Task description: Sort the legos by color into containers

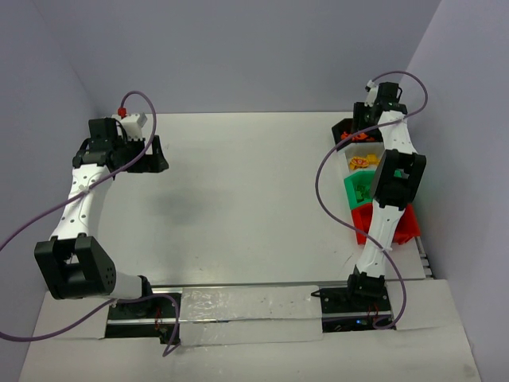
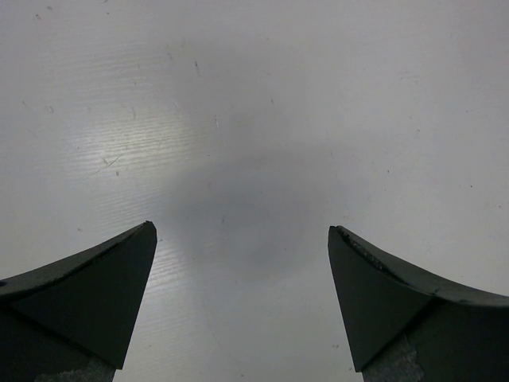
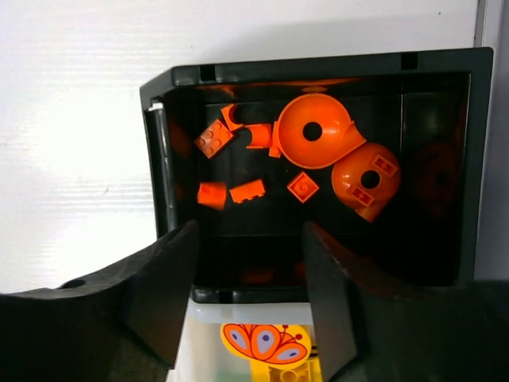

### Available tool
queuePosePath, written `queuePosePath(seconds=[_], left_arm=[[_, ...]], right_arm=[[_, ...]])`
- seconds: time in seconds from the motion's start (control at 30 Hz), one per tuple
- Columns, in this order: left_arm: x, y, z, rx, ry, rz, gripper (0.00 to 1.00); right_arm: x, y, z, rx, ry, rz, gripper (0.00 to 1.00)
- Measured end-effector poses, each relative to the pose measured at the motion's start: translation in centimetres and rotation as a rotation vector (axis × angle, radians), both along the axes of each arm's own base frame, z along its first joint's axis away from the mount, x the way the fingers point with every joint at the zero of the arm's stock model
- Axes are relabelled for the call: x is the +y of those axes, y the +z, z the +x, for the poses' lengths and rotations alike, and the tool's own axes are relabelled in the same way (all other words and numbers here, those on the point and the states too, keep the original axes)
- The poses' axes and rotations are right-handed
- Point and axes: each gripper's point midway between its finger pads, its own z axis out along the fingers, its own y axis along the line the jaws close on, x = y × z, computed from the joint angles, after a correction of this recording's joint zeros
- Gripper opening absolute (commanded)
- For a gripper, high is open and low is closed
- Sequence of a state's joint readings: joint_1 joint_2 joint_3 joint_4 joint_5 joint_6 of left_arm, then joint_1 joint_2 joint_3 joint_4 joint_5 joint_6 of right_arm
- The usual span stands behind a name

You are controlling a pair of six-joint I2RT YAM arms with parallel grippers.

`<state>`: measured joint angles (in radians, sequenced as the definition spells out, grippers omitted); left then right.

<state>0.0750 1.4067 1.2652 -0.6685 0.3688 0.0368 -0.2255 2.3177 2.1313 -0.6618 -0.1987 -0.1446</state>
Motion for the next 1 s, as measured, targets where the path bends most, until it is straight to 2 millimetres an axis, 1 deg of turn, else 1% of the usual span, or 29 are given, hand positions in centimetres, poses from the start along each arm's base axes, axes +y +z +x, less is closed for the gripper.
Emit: queuePosePath(seconds=[0.23, 0.27, 0.37, 0.43, 0.5, 0.6, 0.63, 0.67, 0.77, 0.8, 0.87, 0.93, 1.0], left_arm=[[0.0, 0.0, 0.0, 0.0, 0.001, -0.001, 0.99], [0.0, 0.0, 0.0, 0.0, 0.001, -0.002, 0.99], [0.0, 0.0, 0.0, 0.0, 0.001, -0.003, 0.99], [0.0, 0.1, 0.1, -0.004, 0.004, -0.005, 0.99], [0.0, 0.3, 0.2, -0.018, 0.005, -0.005, 0.99], [-0.1, 0.7, 0.0, -0.05, 0.006, -0.005, 0.99], [-0.1, 0.8, -0.2, -0.061, 0.006, -0.004, 0.99], [-0.1, 0.9, -0.4, -0.074, 0.007, -0.003, 0.99], [-0.2, 1.2, -1.6, -0.107, 0.011, -0.002, 0.99], [-0.1, 1.3, -2.0, -0.122, 0.014, 0.001, 0.99], [-0.1, 1.5, -2.9, -0.14, 0.019, 0.006, 0.99], [0.0, 1.7, -3.7, -0.161, 0.024, 0.014, 0.99], [0.1, 1.6, -4.5, -0.181, 0.031, 0.023, 0.99]], right_arm=[[0.3, 0.3, 0.2, -0.011, 0.002, 0.023, 0.75], [0.4, 0.5, 0.1, -0.014, 0.005, 0.027, 0.77], [0.9, 1.5, -0.6, -0.02, 0.014, 0.04, 0.84], [1.5, 3.0, -1.7, -0.032, 0.026, 0.057, 0.87], [2.6, 5.1, -3.3, -0.051, 0.047, 0.081, 0.89], [4.8, 9.3, -6.6, -0.112, 0.092, 0.111, 0.9], [5.7, 10.8, -7.8, -0.141, 0.11, 0.119, 0.97], [6.8, 12.0, -9.1, -0.167, 0.131, 0.126, 1.0], [10.6, 14.5, -13.6, -0.226, 0.213, 0.156, 1.0], [11.7, 14.7, -15.0, -0.24, 0.24, 0.164, 1.0], [14.1, 14.3, -18.4, -0.239, 0.296, 0.185, 1.0], [15.6, 13.3, -21.0, -0.224, 0.33, 0.194, 1.0], [16.2, 11.9, -22.8, -0.235, 0.344, 0.175, 1.0]])
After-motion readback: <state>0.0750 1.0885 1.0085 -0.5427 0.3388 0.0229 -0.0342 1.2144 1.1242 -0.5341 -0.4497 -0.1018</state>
